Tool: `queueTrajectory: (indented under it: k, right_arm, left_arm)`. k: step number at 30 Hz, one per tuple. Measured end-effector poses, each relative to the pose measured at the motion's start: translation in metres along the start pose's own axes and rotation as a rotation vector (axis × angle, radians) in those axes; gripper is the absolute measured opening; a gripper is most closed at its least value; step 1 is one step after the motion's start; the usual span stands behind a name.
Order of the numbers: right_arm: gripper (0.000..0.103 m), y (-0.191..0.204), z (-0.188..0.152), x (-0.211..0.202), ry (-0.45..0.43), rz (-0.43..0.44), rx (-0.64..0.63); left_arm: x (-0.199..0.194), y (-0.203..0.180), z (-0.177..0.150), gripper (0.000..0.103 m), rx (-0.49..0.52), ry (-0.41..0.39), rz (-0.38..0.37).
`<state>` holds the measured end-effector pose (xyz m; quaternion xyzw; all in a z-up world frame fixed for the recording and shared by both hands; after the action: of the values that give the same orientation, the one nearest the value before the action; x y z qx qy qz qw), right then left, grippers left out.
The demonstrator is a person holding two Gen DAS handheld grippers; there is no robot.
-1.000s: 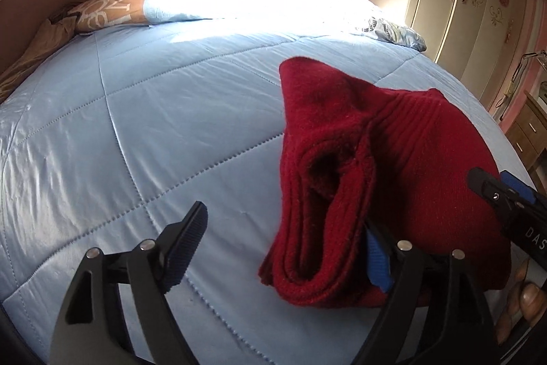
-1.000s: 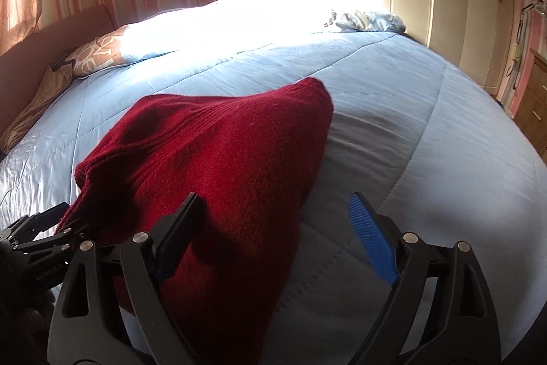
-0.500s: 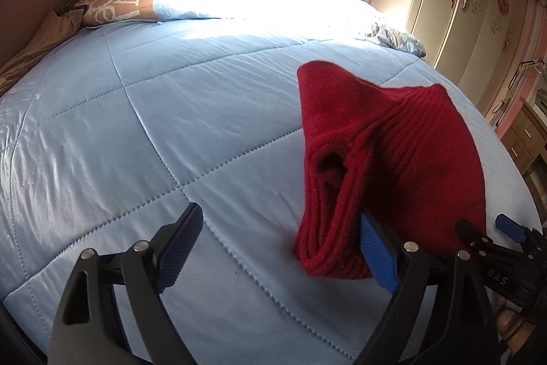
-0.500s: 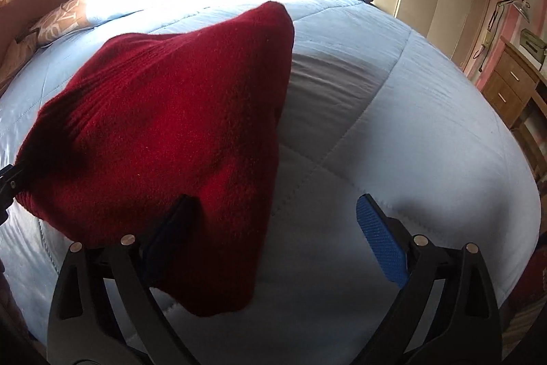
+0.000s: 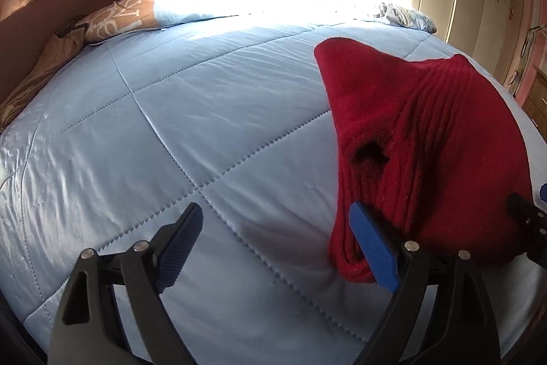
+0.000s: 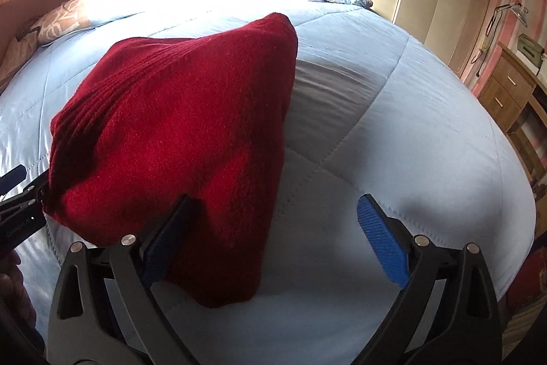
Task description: Fold small clothes
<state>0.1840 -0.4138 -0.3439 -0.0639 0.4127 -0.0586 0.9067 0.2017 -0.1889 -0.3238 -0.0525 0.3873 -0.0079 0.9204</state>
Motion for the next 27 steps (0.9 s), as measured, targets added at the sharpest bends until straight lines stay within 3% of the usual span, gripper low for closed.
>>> queueTrajectory:
  k: [3,7,11,13,22,27]
  right_arm:
    - [0.096,-0.002,0.02,-0.033,-0.09,-0.009,0.015]
    - [0.098,0.012,0.044,-0.098,-0.186,0.063,0.05]
    - [0.1,0.042,0.058,-0.157,-0.218,0.094,0.067]
    - [0.1,0.063,0.059,-0.178,-0.209,0.108,0.068]
    - [0.1,0.168,0.067,-0.222,-0.201,0.112,-0.024]
    - [0.1,0.195,0.071,-0.236,-0.235,0.125,-0.041]
  left_arm:
    - [-0.016,0.016,0.016,0.088,-0.012,-0.032,0.009]
    - [-0.064,0.05,0.047,0.088,-0.02,-0.106,-0.023]
    - [-0.123,0.087,0.067,0.092,-0.01,-0.166,-0.03]
    - [-0.146,0.108,0.068,0.096,0.002,-0.189,0.008]
    - [-0.204,0.18,0.058,0.101,-0.093,-0.211,0.102]
    - [-0.218,0.198,0.057,0.101,-0.111,-0.212,0.12]
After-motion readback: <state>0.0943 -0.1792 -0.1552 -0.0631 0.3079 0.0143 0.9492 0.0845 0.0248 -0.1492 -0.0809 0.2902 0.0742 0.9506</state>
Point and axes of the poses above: each gripper's, at about its wrist camera, not at the fingertips, and x roughly the way its jaws point, y to its left, z to its top, the point moved 9 cm from there along x, roughly the way its jaws point, and after that the axes turned 9 degrees about -x, right-handed, at the moved point
